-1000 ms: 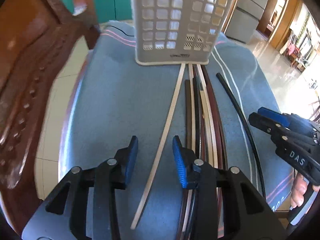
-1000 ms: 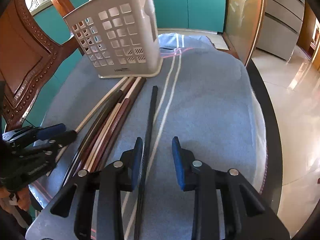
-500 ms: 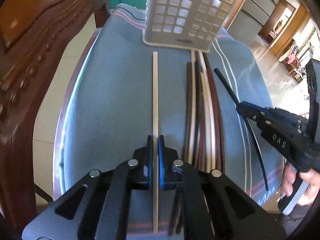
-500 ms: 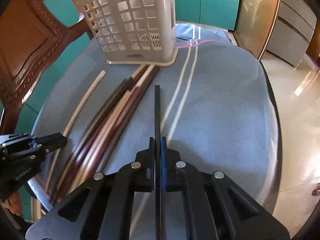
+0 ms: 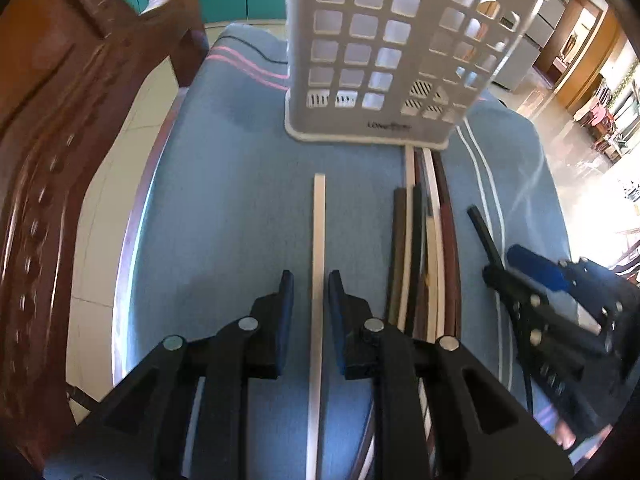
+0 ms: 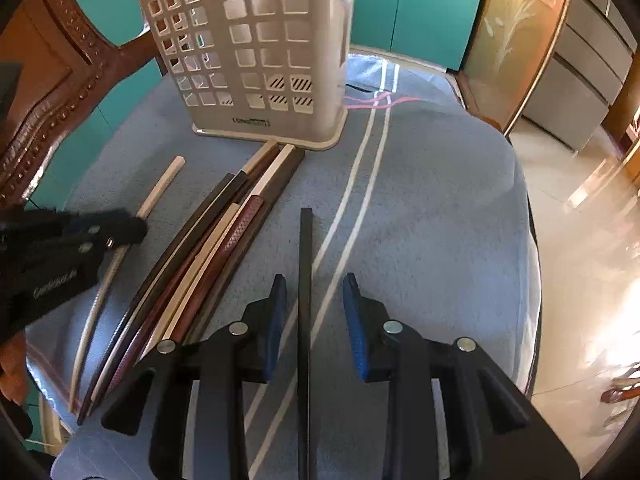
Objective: Organize utensils
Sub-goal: 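Lift both held chopsticks and lower them into the white basket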
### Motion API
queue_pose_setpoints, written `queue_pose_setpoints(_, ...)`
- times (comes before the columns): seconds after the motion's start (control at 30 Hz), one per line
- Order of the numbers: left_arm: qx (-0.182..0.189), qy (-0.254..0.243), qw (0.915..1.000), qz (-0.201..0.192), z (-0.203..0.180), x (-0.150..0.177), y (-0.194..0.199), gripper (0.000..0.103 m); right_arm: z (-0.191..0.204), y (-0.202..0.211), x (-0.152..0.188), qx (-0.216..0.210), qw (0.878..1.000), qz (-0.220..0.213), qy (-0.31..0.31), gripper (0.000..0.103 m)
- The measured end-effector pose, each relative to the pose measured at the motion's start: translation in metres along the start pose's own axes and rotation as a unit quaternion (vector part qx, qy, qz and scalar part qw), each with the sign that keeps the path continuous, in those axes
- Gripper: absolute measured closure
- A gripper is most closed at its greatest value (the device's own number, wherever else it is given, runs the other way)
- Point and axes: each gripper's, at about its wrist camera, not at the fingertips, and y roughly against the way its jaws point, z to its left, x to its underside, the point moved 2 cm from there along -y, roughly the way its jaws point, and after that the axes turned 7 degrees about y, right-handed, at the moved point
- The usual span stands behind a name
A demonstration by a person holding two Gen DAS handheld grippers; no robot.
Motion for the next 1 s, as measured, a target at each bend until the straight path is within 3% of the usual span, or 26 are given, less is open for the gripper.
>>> queue_pose_setpoints(0.27,-0.030,-0.017,0.9994,0.008,-0.014,-0.027,-0.012,0.084,-0.001,-0.007,-0.011,-0.005,1.000,-0.005,0.000,0.075)
queue_pose_setpoints(0.33,-0.029,-0.016,0.9994,0.009,-0.014,-0.035,-0.015,0.085,-0.004,-0.009,-0.015,-0.003,1.000,-0.005,-0.005,0.087)
queue_pose_setpoints(0.4,-0.027,-0.017,0.9995,0.005,-0.015,-0.033,-0.014,0.096,-0.008,-0.009,-0.017,-0.003,1.000,-0.005,-0.014,0.096)
queue_pose_setpoints(0.47,-0.023,-0.014,0.9996,0.000,-0.016,-0.031,-0.014,0.096,-0.014,-0.009,-0.017,-0.032,0.999,-0.007,-0.029,0.096)
queue_pose_setpoints(0.57,-0.001,-0.001,1.0000,-0.005,-0.016,-0.023,-0.006,0.096,-0.019,0.006,-0.016,-0.033,0.998,-0.032,-0.033,0.096)
queue_pose_setpoints(0.8,0.046,-0.005,0.9953,-0.085,-0.006,-0.012,0.080,0.096,-0.029,0.114,-0.016,-0.041,0.989,-0.143,-0.026,0.096)
queue_pose_setpoints(1.0,0.078,-0.002,0.9818,-0.174,-0.001,-0.009,0.169,0.096,-0.034,0.192,-0.011,-0.042,0.974,-0.224,-0.022,0.096)
